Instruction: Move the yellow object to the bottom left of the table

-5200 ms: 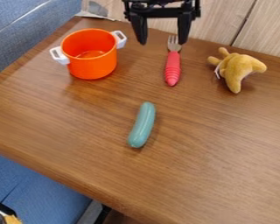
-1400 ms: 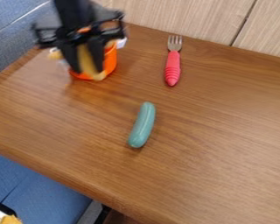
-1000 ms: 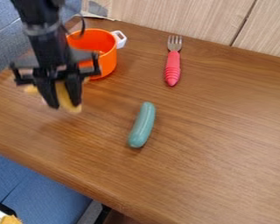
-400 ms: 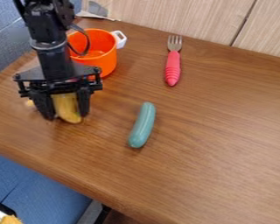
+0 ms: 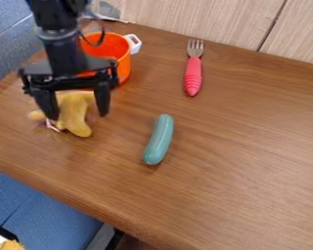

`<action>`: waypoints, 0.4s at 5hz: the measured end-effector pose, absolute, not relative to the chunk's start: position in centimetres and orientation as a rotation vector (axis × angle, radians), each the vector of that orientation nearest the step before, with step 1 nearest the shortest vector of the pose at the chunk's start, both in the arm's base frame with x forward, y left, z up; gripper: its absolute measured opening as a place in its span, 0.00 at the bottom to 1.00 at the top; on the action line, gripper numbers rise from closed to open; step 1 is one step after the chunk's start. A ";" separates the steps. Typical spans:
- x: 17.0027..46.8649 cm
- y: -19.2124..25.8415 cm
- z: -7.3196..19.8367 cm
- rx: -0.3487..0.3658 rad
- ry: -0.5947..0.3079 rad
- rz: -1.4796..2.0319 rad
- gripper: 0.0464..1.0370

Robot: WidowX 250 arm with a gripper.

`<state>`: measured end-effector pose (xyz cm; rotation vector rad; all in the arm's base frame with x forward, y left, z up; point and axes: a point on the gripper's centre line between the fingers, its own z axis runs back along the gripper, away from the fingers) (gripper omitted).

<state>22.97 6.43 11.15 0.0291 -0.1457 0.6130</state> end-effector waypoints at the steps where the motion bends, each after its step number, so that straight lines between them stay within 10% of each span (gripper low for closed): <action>1: 23.4 6.6 13.4 0.037 -0.208 0.624 0.96; 2: 23.9 6.2 14.2 0.004 -0.237 0.599 0.96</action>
